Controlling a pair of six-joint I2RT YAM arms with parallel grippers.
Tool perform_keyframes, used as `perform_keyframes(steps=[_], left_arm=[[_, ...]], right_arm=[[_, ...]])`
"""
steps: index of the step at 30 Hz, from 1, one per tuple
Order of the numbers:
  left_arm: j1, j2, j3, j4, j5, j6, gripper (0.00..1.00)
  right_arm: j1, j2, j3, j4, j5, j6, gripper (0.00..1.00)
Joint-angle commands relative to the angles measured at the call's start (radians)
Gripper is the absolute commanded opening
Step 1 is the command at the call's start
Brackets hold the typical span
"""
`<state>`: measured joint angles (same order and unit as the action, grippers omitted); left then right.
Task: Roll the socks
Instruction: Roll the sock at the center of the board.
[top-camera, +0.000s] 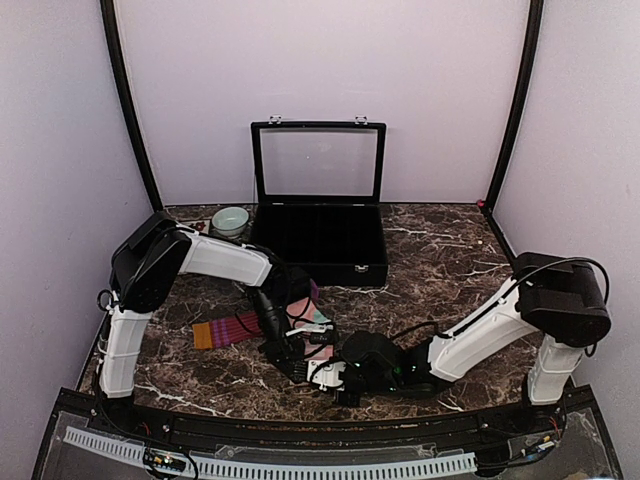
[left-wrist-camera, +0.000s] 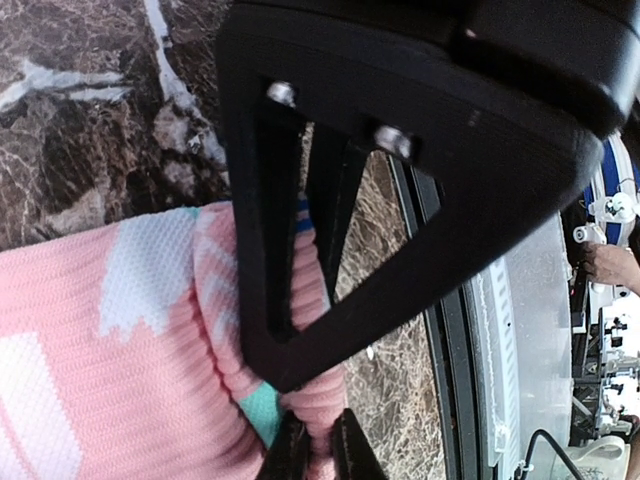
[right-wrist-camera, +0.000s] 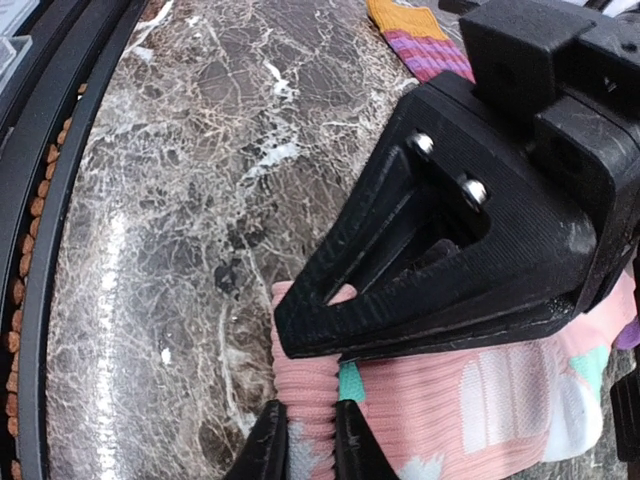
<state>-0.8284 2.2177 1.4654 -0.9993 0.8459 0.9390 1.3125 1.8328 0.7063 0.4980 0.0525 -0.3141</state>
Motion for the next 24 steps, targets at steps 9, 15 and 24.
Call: perform_keyframes(steps=[9,15,24], left_arm=[[0.022,-0.102,-0.161,0.088,-0.325,-0.021,0.74],[0.065,-0.259,-0.276,0.211,-0.402,-0.109,0.74],[0.087,-0.5,-0.515,0.432,-0.493,-0.17,0.72]], right_arm=[[-0.085,0.024,-0.085,0.016,-0.118,0.162,0.0],[-0.115,0.061,-0.072,-0.003,-0.214,0.22,0.0],[-0.188,0.112,-0.037,-0.08,-0.367,0.262,0.0]])
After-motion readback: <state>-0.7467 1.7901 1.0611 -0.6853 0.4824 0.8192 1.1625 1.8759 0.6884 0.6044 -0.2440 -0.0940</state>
